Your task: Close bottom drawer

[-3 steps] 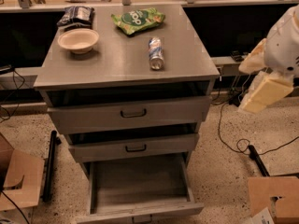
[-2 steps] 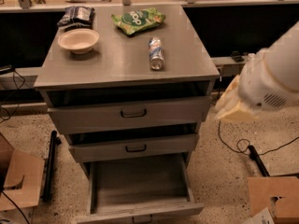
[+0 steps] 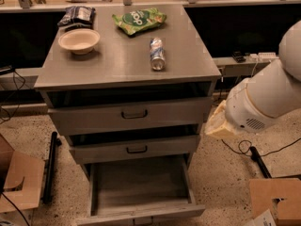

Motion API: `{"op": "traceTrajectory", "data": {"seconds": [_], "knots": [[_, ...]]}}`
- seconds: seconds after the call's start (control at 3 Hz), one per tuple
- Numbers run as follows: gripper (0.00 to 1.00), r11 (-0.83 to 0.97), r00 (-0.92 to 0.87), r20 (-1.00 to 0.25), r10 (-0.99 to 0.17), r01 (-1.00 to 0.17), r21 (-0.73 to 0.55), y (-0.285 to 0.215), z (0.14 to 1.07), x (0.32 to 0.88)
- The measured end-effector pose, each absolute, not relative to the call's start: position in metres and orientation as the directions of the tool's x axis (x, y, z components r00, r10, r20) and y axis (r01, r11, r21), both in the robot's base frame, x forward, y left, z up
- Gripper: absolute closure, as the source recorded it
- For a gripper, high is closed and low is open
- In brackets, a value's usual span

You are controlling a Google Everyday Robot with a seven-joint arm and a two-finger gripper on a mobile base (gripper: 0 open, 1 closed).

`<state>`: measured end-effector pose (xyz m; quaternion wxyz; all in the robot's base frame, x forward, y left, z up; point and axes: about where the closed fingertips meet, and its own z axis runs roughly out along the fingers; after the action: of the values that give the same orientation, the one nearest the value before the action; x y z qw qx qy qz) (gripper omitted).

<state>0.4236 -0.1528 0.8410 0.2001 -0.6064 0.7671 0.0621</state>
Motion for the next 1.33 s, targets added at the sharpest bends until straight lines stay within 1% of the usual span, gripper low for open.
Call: {"op": "traceTrajectory", "data": {"seconds": [0.33,0.67,1.0,1.33], "knots": [[1.0,0.257,-0.185,-0.382,-0.905,-0.955,-0.147,-0.153,0.841,0.424],[1.0,0.26,-0.207,-0.396,-0.895,-0.962,-0.087,-0.139,0.803,0.421],[1.0,0.241,-0.22,-0.433,-0.874,-0.97,0.005,-0.116,0.74,0.414],[1.0,0.182,-0.221,-0.499,-0.838,-0.975,0.125,-0.092,0.653,0.412]]}}
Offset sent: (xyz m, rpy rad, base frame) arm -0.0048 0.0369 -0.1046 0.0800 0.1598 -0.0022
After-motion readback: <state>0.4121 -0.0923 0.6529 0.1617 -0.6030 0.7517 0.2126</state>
